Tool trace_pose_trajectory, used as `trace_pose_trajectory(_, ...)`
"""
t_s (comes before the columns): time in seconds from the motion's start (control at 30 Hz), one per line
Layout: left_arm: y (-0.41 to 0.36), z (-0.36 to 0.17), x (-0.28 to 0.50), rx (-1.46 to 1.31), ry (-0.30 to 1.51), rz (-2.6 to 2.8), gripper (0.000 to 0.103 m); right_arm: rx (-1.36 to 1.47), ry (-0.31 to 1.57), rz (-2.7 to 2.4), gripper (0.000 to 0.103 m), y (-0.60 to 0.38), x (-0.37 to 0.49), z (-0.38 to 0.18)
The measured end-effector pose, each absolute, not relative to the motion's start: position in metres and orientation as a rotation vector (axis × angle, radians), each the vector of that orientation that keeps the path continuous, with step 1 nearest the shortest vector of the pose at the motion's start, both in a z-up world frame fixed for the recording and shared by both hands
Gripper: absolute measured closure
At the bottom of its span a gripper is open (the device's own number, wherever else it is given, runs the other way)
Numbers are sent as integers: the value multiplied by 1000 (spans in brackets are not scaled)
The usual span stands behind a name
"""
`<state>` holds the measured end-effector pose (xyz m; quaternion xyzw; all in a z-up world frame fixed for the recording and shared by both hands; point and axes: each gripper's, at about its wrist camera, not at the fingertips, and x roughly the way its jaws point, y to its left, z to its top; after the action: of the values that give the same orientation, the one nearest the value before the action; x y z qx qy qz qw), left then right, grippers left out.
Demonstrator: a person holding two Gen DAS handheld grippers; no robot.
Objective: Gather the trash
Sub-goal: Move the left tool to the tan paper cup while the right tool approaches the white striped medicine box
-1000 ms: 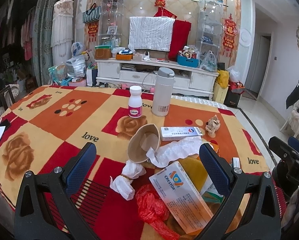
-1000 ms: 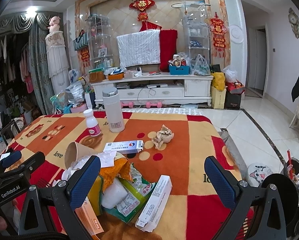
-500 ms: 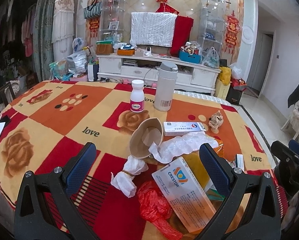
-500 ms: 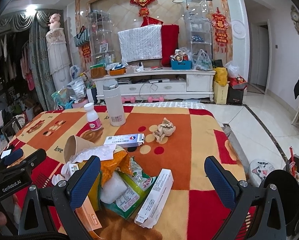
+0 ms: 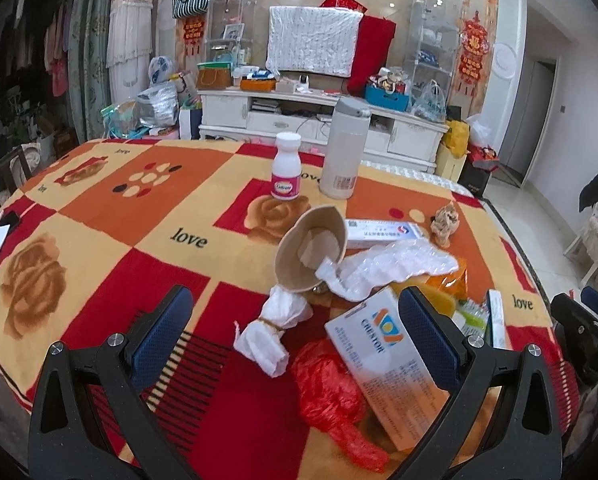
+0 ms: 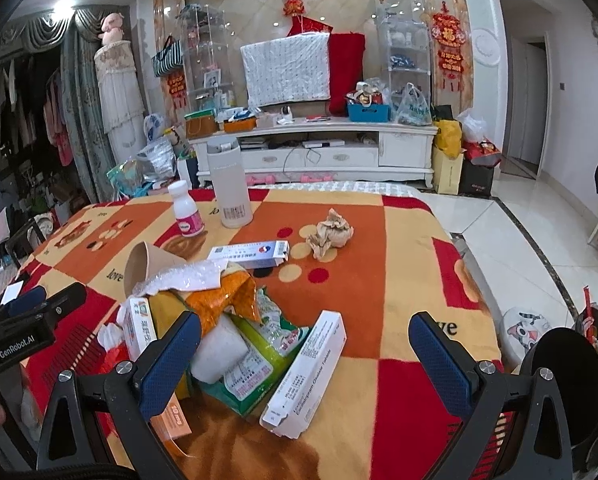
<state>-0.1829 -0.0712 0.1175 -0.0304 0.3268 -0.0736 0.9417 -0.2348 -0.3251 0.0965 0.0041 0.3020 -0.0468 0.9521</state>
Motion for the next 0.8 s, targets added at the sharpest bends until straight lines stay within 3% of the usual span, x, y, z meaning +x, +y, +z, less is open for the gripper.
trace_pose_trajectory(0.27, -60, 102, -185, -69, 759, -199, 1, 31, 673, -66, 0, -333, -236, 81)
trace_pose_trajectory(0.8, -63, 111, -158, -73, 741, -203, 1, 81, 756, -28, 4, -347, -227, 52)
